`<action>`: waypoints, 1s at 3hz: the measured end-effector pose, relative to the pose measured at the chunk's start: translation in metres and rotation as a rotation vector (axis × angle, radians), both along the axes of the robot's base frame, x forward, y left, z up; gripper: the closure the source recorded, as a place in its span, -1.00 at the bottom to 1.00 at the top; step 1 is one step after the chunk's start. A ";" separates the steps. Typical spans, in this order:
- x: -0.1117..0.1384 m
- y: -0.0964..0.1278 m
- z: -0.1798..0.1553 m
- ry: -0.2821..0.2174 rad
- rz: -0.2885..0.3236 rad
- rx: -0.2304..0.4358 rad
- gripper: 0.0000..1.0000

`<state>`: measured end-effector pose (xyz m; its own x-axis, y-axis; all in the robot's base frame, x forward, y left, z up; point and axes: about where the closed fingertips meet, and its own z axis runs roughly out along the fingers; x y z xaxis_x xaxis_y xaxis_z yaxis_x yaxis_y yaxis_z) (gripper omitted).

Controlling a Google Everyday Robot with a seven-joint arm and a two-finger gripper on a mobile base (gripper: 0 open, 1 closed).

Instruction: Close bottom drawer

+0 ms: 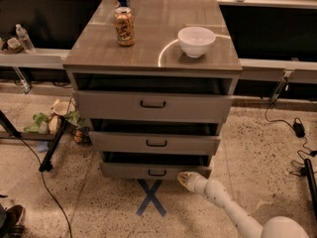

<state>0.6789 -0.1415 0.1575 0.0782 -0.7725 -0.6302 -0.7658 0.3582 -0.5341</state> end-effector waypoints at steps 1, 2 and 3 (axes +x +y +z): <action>0.023 -0.004 -0.002 -0.022 0.013 -0.014 1.00; 0.022 -0.011 -0.007 -0.024 0.009 -0.003 1.00; 0.013 -0.059 0.005 -0.019 -0.024 -0.044 1.00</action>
Offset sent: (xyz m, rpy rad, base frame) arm 0.0349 -0.0128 -0.0034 -0.0233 -0.0364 0.0087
